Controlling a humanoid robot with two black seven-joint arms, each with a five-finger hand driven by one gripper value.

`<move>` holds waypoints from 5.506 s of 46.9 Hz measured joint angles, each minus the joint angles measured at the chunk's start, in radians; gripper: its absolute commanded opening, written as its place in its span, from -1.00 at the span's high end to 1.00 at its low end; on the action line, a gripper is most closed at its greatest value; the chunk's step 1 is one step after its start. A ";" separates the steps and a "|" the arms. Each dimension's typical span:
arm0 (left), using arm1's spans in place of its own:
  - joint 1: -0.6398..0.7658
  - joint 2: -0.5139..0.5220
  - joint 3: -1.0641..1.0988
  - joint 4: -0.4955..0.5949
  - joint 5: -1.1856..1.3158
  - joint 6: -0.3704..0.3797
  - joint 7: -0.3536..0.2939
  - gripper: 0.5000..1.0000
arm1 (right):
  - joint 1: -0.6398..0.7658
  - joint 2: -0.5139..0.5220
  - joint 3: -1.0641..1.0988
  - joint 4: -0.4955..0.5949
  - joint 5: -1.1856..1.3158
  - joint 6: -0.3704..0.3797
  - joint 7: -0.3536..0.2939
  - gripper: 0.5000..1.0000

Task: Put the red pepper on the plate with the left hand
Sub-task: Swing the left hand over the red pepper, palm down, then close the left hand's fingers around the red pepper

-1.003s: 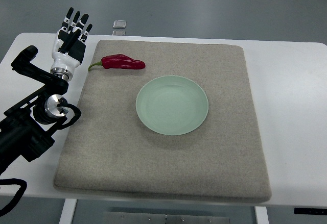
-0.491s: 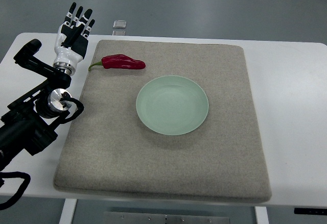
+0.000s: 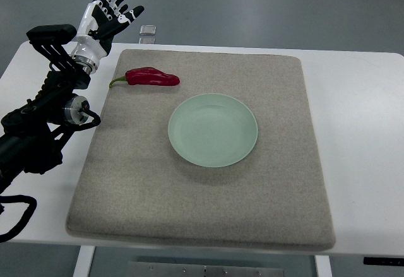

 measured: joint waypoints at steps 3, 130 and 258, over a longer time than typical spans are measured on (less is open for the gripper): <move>-0.013 0.011 0.002 0.000 0.077 0.022 0.008 -0.89 | 0.000 0.000 0.000 0.000 0.000 0.000 0.000 -0.73; -0.158 0.112 0.454 0.071 1.018 0.130 0.222 -0.28 | 0.000 0.000 0.000 0.000 0.000 0.000 0.000 -0.73; -0.141 0.078 0.490 0.086 1.015 0.123 0.223 1.00 | 0.000 0.000 0.000 0.000 0.000 0.000 0.000 -0.73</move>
